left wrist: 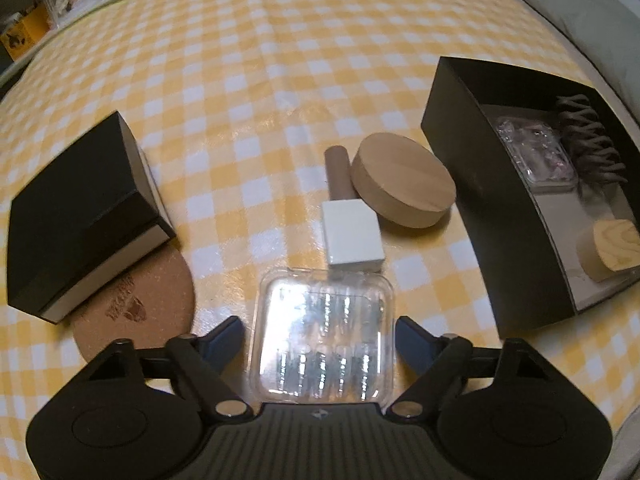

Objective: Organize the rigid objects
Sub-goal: 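Grasp the clear blister tray with the left gripper and lift, then lower the blister tray into the black box and open left gripper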

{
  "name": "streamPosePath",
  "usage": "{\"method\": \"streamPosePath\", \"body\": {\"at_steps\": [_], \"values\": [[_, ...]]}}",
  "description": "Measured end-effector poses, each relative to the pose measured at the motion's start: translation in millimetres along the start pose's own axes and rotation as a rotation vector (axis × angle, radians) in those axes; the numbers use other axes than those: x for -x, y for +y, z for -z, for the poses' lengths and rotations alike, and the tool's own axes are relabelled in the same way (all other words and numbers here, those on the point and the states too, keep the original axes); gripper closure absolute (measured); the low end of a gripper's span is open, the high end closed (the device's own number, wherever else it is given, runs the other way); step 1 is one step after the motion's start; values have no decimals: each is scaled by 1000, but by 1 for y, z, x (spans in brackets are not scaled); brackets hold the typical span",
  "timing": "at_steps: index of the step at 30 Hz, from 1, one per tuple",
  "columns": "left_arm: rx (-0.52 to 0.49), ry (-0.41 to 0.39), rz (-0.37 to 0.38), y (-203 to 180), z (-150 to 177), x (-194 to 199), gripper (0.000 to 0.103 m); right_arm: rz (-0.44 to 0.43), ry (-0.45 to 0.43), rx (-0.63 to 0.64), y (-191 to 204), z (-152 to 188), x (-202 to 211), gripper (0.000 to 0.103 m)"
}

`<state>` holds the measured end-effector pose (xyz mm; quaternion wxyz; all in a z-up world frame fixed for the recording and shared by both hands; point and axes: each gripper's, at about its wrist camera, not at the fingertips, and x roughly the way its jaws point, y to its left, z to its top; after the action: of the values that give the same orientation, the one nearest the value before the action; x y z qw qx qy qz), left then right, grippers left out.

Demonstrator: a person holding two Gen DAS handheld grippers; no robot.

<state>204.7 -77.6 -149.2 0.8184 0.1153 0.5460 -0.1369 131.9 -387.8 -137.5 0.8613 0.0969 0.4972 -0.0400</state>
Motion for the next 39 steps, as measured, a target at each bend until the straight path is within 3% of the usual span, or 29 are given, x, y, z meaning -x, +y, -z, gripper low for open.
{"method": "streamPosePath", "body": {"at_steps": [1,8,15,18,23,30,39], "values": [[2,2,4,0,-1,1,30,0,0,0,0,0,0,98],[88,13,-1,5,-2,12,30,0,0,0,0,0,0,98],[239,-158,151,-3,-17,74,30,1,0,2,1,0,1,98],[276,-191,224,-18,-25,88,30,2,0,3,1,0,1,98],[268,-194,279,-54,-34,90,30,2,0,4,1,0,1,98],[273,-173,309,-91,-38,77,30,2,0,4,1,0,1,98],[295,-151,242,-109,-39,49,30,3,0,4,2,0,1,98]]}}
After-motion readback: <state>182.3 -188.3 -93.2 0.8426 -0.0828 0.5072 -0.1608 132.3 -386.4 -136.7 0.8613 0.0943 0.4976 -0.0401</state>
